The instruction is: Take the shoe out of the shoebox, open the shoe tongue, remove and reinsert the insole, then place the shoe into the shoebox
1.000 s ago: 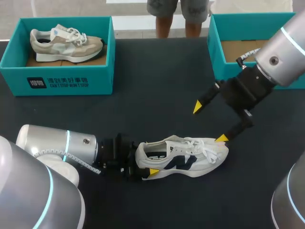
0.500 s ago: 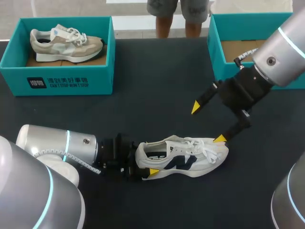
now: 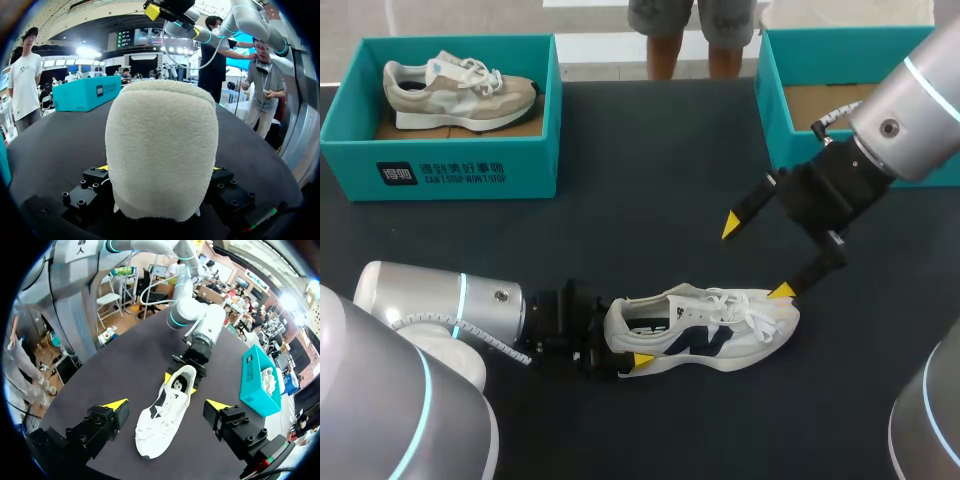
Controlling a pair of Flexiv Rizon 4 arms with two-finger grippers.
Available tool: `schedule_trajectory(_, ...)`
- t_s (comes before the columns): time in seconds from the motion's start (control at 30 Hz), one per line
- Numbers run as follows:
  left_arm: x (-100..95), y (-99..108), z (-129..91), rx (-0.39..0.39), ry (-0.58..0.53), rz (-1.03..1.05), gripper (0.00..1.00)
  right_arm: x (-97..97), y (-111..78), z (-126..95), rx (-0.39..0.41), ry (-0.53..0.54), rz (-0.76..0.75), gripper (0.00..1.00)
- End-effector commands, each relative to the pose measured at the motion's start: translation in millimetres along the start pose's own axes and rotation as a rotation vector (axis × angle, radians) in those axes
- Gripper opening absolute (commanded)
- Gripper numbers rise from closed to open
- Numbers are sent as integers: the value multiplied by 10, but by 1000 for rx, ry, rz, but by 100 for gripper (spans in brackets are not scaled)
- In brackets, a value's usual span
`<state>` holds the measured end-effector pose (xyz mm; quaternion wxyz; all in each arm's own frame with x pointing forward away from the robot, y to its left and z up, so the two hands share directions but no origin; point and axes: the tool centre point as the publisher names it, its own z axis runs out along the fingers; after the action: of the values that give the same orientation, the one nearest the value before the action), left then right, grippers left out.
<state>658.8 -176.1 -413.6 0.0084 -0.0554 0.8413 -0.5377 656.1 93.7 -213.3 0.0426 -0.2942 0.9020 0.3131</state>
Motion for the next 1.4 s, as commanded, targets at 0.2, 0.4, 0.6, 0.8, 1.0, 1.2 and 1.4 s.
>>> schedule_trajectory(0.2, 10, 42, -9, -4, 0, -1, 0, 3, 3, 13, 3, -1, 1, 100)
schedule_trajectory(0.4, 10, 42, -9, -4, 0, -1, 0, 3, 3, 13, 3, -1, 1, 100)
schedule_trajectory(0.6, 10, 42, -9, -4, 0, -1, 0, 3, 3, 13, 3, -1, 1, 100)
schedule_trajectory(0.8, 10, 42, -9, -4, 0, -1, 0, -23, 17, 39, -4, 10, -22, 100)
schedule_trajectory(1.0, 10, 42, -9, -4, 0, -1, 0, -160, 62, 150, -11, 116, -286, 100)
schedule_trajectory(1.2, 10, 42, -9, -4, 0, -1, 0, -137, 18, 192, 189, 226, -493, 100)
schedule_trajectory(1.4, 10, 42, -9, -4, 0, -1, 0, -137, 18, 192, 189, 226, -493, 100)
